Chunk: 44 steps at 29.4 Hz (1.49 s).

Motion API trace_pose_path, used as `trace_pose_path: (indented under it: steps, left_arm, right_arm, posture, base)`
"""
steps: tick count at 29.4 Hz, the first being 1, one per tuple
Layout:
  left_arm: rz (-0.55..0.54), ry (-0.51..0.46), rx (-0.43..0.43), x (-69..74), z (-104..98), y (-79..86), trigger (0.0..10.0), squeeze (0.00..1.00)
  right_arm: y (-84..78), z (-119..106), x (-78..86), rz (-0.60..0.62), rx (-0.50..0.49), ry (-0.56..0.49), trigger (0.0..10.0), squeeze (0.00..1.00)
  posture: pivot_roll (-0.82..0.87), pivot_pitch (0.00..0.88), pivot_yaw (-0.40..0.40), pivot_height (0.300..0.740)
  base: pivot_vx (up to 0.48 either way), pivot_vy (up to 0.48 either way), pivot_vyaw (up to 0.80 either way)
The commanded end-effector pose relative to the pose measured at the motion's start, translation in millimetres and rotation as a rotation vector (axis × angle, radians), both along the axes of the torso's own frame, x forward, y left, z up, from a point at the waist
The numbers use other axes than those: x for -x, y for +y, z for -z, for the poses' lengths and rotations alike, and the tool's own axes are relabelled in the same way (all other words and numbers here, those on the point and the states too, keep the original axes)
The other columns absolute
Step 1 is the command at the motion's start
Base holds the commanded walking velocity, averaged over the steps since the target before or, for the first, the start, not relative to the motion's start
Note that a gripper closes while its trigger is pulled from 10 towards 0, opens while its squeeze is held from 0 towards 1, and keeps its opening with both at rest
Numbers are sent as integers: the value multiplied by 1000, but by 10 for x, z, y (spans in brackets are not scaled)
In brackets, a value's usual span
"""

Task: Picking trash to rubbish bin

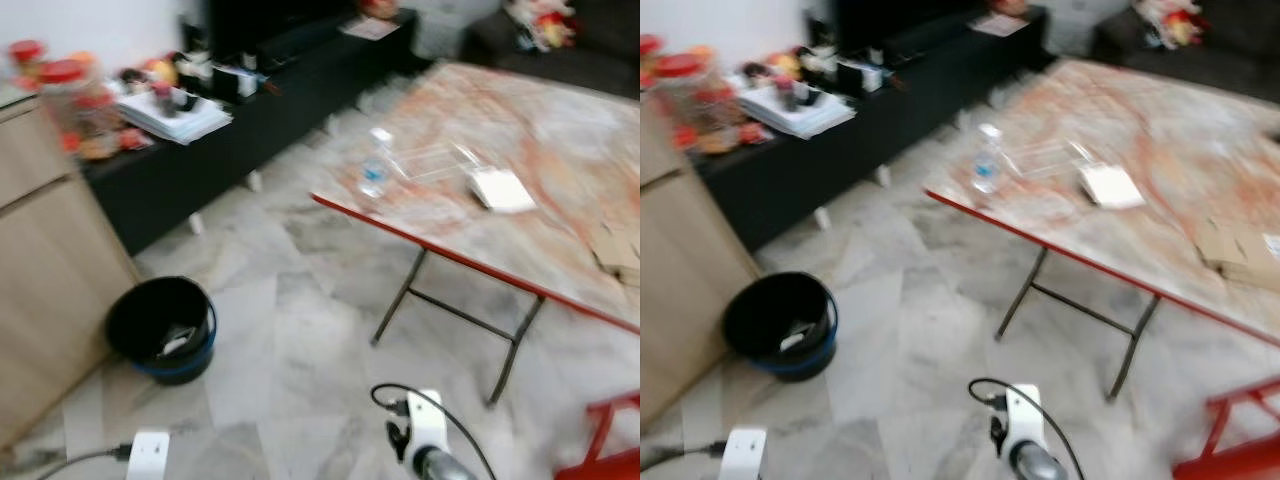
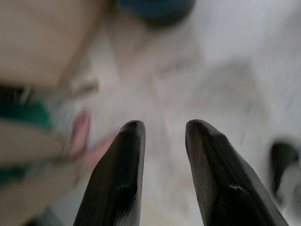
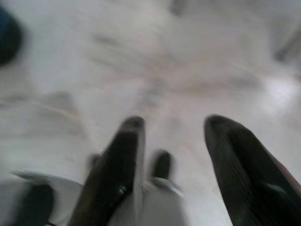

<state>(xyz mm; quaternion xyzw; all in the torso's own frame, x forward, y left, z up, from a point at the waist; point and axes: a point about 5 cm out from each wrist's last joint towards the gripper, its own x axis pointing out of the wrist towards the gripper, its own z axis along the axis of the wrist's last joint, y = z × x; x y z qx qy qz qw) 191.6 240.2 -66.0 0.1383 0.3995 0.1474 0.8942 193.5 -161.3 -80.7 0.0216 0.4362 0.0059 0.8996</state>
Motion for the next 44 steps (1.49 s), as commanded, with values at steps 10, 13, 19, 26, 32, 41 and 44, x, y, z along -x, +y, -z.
trace_pose_path:
  steps: [10, 13, 19, 26, 32, 41, 44]
  left_arm:
    - [148, -95, -37, -312, -165, -123, 10000, 0]
    - [208, -161, -41, -507, -284, -217, 10000, 0]
    - [254, -216, -38, -649, -380, -311, 10000, 0]
    - [339, -440, -61, -946, -706, -467, 10000, 0]
    - [412, -712, -81, -1275, -1218, -642, 10000, 0]
    - [425, -1055, -151, -1653, -2089, -907, 10000, 0]
    - [450, -1075, -176, -1658, -2149, -919, 10000, 0]
  right_arm:
    - [78, -75, -145, 5, -20, -47, 10000, 0]
    - [80, -115, -214, 6, -22, -69, 10000, 0]
    - [111, -189, -328, 11, -39, -119, 10000, 0]
    - [253, -550, -770, -64, -66, -352, 10000, 0]
    - [424, -1176, -1301, -123, -121, -660, 10000, 0]
    - [622, -2086, -1733, -109, -161, -1047, 10000, 0]
    - [691, -2193, -1756, -113, -163, -1090, 10000, 0]
  posture:
    - [122, 109, -10, 740]
    - [122, 109, -9, 740]
    - [114, 103, -3, 740]
    - [114, 83, -4, 740]
    - [107, 71, -7, 740]
    - [109, 79, -5, 740]
    - [100, 84, -1, 740]
  base:
    - [0, 0, -775]
    - [0, 0, -775]
    - [0, 0, -645]
    - [0, 0, 0]
    - [0, 0, 0]
    - [0, 0, 0]
    - [0, 0, 0]
